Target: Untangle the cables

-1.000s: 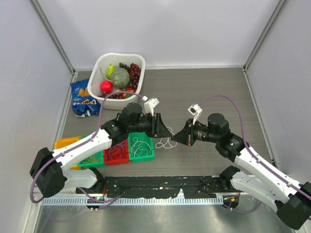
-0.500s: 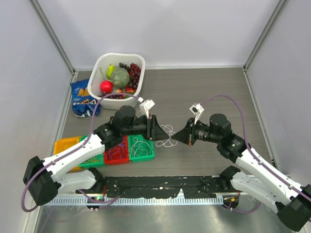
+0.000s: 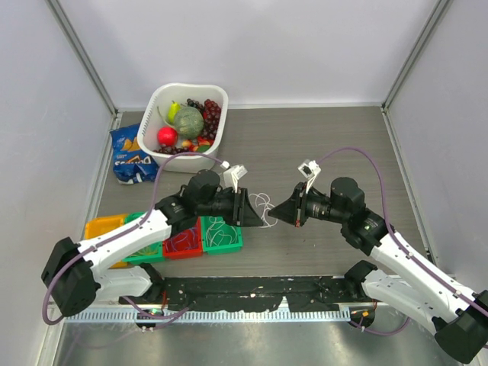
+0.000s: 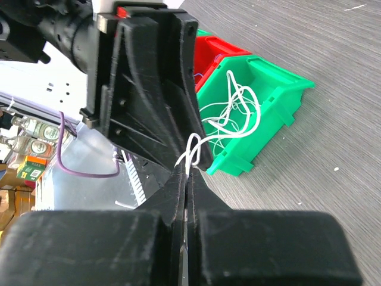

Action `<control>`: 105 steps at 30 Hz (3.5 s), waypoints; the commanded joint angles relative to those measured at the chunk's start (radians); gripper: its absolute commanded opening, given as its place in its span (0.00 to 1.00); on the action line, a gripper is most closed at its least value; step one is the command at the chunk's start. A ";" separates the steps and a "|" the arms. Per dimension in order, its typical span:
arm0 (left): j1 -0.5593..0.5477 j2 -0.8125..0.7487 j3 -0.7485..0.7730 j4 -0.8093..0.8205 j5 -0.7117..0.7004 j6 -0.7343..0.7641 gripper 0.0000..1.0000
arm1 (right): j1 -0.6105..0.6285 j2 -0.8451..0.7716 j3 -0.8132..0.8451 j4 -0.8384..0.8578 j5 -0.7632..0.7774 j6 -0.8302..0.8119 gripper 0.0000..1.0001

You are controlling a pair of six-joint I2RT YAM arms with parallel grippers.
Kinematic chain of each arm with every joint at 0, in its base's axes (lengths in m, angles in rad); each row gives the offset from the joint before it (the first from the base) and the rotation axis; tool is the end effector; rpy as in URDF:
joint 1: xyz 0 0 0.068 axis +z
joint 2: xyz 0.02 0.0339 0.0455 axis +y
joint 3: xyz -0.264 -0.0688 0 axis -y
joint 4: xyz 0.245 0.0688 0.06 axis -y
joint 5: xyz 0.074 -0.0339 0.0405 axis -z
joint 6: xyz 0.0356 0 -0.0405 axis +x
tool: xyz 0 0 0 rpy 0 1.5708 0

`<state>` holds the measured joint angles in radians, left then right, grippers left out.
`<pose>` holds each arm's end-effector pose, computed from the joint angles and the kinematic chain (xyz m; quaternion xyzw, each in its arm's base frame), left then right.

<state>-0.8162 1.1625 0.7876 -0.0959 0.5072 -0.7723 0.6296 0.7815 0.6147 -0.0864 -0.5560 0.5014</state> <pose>0.1647 -0.2004 0.2742 0.1492 0.8222 -0.5108 0.2020 0.1385 0.1242 0.2918 -0.2164 0.7480 0.4986 0.3807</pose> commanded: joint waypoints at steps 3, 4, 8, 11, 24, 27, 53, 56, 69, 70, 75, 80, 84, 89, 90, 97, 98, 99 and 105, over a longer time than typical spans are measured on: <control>-0.001 0.031 0.087 -0.071 -0.107 0.059 0.22 | 0.005 -0.001 0.046 0.063 -0.022 0.015 0.01; -0.001 0.026 0.096 -0.088 -0.137 0.067 0.18 | 0.005 -0.001 0.043 0.071 -0.024 0.017 0.01; -0.001 -0.082 0.073 -0.105 -0.345 0.053 0.00 | 0.007 0.009 0.036 0.048 0.019 0.017 0.01; -0.001 -0.225 0.000 -0.076 -0.557 0.047 0.00 | 0.008 0.019 0.040 -0.013 0.165 0.011 0.01; -0.001 -0.635 -0.105 -0.191 -0.845 0.082 0.00 | 0.013 0.140 -0.010 0.002 0.375 0.126 0.11; -0.001 -0.632 -0.073 -0.235 -0.823 0.096 0.00 | 0.012 0.168 0.000 0.013 0.315 0.105 0.31; -0.001 -0.492 0.088 -0.579 -0.659 -0.011 0.00 | 0.012 0.102 0.042 -0.108 0.398 -0.009 0.46; -0.001 -0.488 0.064 -0.582 -0.651 -0.034 0.00 | 0.012 0.105 0.040 -0.102 0.398 -0.009 0.46; -0.001 -0.394 -0.001 -0.625 -0.792 -0.078 0.00 | 0.012 0.110 0.039 -0.107 0.413 -0.008 0.46; 0.000 -0.385 -0.001 -0.642 -0.827 -0.074 0.00 | 0.012 0.113 0.039 -0.104 0.412 -0.006 0.46; 0.000 -0.327 -0.021 -0.627 -0.929 -0.047 0.00 | 0.012 0.124 0.036 -0.093 0.409 -0.003 0.46; -0.001 -0.210 -0.050 -0.526 -0.836 -0.038 0.00 | 0.012 0.134 0.034 -0.082 0.401 0.006 0.46; 0.000 -0.158 -0.054 -0.502 -0.730 -0.027 0.00 | 0.010 0.105 0.039 -0.110 0.429 0.005 0.45; 0.000 -0.225 -0.057 -0.498 -0.691 0.004 0.26 | 0.012 0.041 0.040 -0.134 0.481 -0.007 0.46; 0.000 -0.245 -0.051 -0.499 -0.693 0.005 0.37 | 0.012 0.032 0.045 -0.136 0.493 -0.008 0.47; 0.000 -0.382 0.021 -0.516 -0.725 0.062 0.73 | 0.012 0.007 0.077 -0.188 0.611 -0.009 0.61; 0.000 -0.401 0.035 -0.518 -0.725 0.076 0.75 | 0.012 -0.010 0.077 -0.196 0.639 -0.004 0.64; 0.000 -0.420 0.047 -0.518 -0.727 0.096 0.78 | 0.012 -0.020 0.080 -0.210 0.680 -0.004 0.69; 0.000 -0.590 0.070 -0.414 -0.734 0.172 0.96 | 0.012 -0.152 0.099 -0.308 0.954 0.003 0.82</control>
<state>-0.8177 0.6724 0.8219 -0.6197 -0.2100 -0.6762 0.6395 0.7136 0.6506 -0.3397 0.1474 0.5014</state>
